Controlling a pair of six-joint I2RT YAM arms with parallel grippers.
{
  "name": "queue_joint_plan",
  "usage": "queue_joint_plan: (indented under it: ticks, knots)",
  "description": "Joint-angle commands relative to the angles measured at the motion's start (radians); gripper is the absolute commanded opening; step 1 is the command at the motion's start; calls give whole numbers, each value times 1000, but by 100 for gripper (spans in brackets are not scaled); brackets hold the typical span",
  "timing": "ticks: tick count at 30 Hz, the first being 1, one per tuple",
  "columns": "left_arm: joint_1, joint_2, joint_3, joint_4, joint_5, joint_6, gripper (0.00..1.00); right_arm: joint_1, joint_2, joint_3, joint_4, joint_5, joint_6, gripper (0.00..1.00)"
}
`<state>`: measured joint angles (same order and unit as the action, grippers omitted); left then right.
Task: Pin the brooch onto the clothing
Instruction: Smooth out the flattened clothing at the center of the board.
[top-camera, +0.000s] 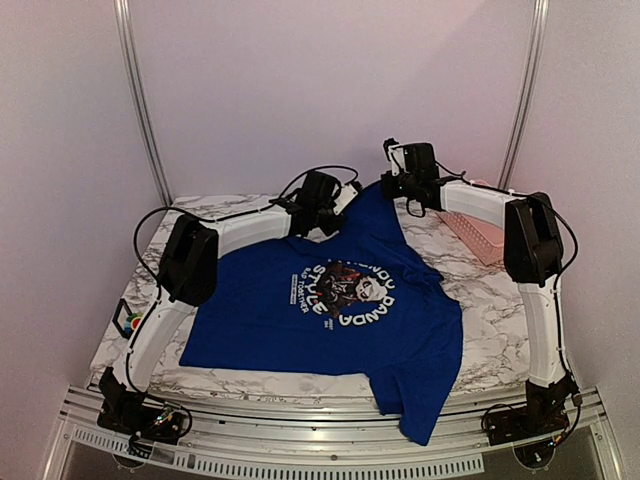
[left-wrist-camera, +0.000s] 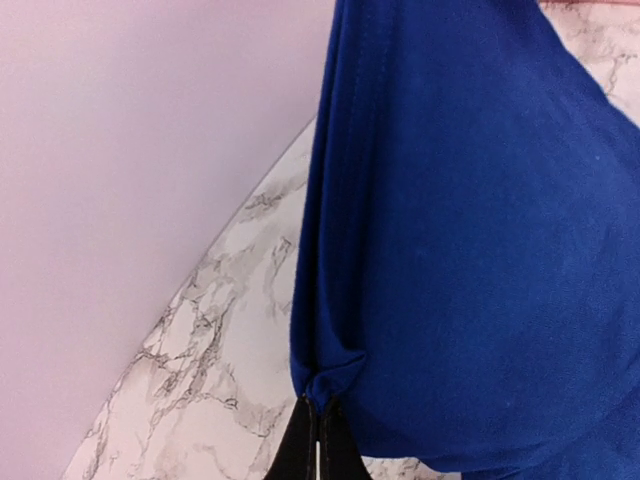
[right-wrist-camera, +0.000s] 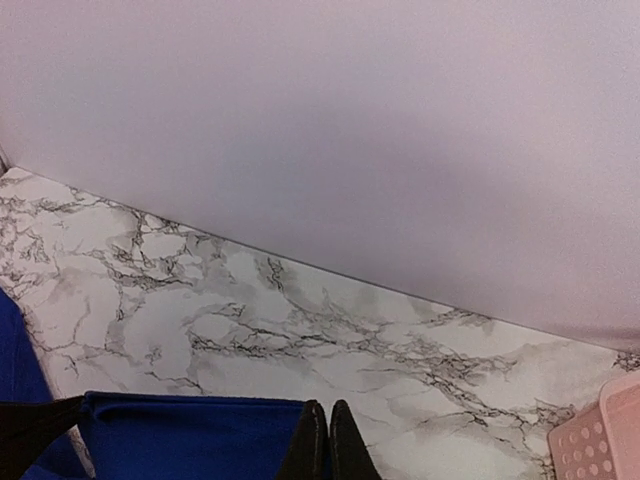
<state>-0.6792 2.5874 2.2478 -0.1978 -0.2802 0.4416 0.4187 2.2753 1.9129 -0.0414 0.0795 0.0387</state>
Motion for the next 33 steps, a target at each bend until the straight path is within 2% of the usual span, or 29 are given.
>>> queue_joint_plan:
  ticks: [1, 4, 8, 14, 20, 27, 28, 29, 31, 32, 33]
  knots:
    - [5, 27, 27, 41, -66, 21, 0, -17, 38, 58, 107, 144, -84, 0]
    - [6, 34, 27, 52, -71, 27, 0, -18, 46, 59, 115, 226, -106, 0]
    - [6, 47, 33, 66, -73, 30, 0, -19, 22, 50, 149, 223, -127, 0]
    - [6, 66, 41, 124, -103, 64, 0, -23, 52, 85, 169, 298, -168, 0]
    - [6, 98, 54, 201, -129, 118, 0, -43, 87, 116, 169, 282, -161, 0]
    - [8, 160, 63, 340, -225, 210, 4, -47, 169, 146, 159, 278, -181, 0]
    - [10, 167, 69, 353, -236, 214, 10, -50, 177, 165, 157, 272, -182, 0]
    - [13, 172, 80, 358, -246, 212, 26, -53, 189, 181, 152, 265, -182, 1]
    - [18, 175, 102, 349, -254, 199, 69, -57, 212, 222, 136, 251, -177, 20]
    - [20, 171, 110, 335, -256, 187, 83, -57, 231, 243, 120, 233, -176, 32]
    - [23, 162, 112, 323, -256, 180, 93, -58, 240, 267, 95, 215, -177, 44]
